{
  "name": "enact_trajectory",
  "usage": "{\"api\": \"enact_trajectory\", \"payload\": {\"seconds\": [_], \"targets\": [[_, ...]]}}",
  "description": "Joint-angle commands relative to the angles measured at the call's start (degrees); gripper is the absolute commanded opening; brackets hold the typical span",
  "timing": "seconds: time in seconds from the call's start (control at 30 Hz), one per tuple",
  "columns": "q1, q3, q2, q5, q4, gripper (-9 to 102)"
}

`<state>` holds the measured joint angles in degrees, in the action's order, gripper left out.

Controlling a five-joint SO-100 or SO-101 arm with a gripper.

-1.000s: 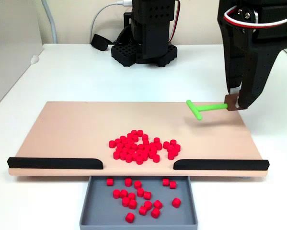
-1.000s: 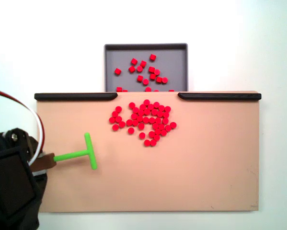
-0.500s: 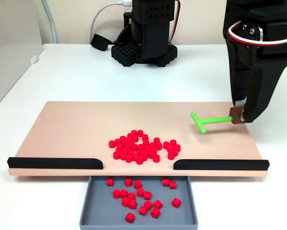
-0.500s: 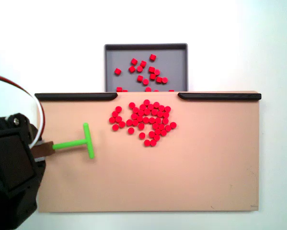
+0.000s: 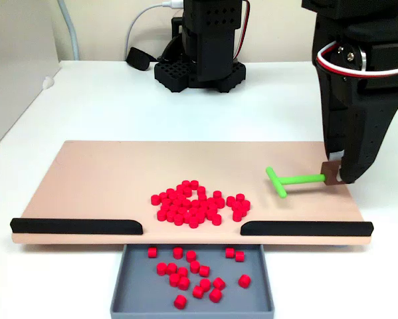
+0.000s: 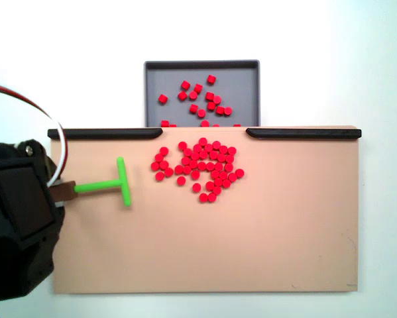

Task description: Push granules from left to the grey container

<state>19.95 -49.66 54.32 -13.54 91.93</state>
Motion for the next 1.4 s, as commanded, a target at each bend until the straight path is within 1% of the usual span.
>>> {"api": "enact_trajectory", "payload": {"seconds": [0.0,0.6,1.37], "targets": [[-0.97,2.72,0.09,-0.26,-0.18,0],[-2.37,2.90,-3.16,0.88,-1.93,0],[-5.62,2.02,-3.60,3.16,-1.58,0]]}}
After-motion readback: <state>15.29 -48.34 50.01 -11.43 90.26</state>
